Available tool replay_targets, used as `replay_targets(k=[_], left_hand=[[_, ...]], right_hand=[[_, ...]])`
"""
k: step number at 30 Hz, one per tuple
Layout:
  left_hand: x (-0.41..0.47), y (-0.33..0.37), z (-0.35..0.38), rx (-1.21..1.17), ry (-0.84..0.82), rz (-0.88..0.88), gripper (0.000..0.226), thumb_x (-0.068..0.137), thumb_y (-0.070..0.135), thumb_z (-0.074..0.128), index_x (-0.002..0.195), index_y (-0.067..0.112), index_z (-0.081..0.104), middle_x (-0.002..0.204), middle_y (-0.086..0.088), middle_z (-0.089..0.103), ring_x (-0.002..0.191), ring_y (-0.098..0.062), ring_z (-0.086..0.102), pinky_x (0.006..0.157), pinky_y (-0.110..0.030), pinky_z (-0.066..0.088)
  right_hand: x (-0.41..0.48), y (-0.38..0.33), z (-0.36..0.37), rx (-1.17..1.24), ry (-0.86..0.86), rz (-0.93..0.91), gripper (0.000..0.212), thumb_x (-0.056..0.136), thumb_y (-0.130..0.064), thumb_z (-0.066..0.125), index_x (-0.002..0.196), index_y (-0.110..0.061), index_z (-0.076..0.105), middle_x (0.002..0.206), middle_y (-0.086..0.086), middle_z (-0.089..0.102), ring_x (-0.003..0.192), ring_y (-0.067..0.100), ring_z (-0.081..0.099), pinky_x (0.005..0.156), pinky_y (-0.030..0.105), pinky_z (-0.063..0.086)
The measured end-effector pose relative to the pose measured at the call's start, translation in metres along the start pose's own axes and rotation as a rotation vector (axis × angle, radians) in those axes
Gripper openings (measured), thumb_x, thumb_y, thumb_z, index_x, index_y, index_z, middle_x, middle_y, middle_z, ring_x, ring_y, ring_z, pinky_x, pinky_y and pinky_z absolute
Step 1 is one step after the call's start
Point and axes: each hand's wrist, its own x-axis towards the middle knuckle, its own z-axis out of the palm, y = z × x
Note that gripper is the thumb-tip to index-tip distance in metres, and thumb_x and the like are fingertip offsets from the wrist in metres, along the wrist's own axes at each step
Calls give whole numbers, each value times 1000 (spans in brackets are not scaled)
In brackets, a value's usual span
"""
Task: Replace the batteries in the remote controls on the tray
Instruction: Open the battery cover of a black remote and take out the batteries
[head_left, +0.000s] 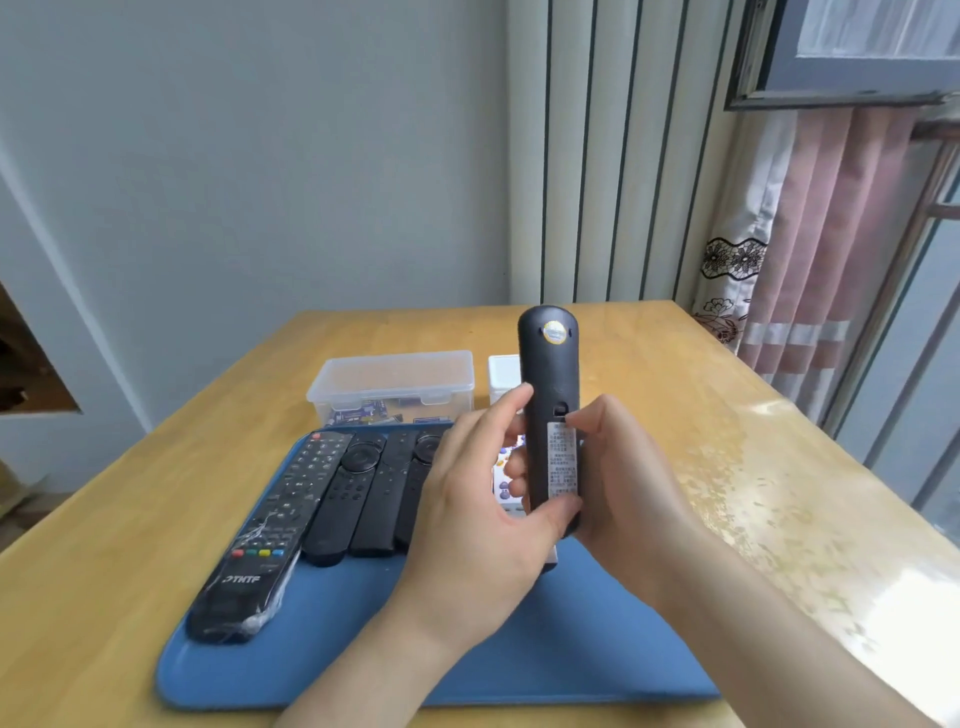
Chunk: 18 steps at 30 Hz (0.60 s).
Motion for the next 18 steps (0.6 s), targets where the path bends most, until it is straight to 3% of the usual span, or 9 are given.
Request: replay_targets(k=[5, 12, 18], left_hand=[[-1, -2, 0, 89, 5, 88, 83, 66, 2, 83, 136, 29, 49, 112, 18, 52, 98, 1, 51, 81, 0, 37], [1, -5, -3, 123, -26, 107, 84, 67, 5, 83, 138, 30, 47, 114, 18, 50, 100, 1, 50, 83, -1, 36], [2, -9, -3, 250, -34, 168, 84, 65, 13, 84, 138, 25, 45, 117, 17, 50, 105, -1, 45, 91, 2, 27]], right_hand=[[3, 3, -3, 63, -47, 61, 32, 79, -28, 36, 82, -14, 65, 76, 8, 56, 69, 23, 53, 65, 33, 44], [3, 1, -7, 134, -127, 106, 31, 79, -30, 38, 86, -15, 64, 78, 7, 55, 74, 22, 52, 70, 35, 44], [6, 4, -9, 119, -110, 103, 32, 78, -33, 38, 82, -16, 66, 78, 8, 56, 77, 24, 52, 74, 38, 42]])
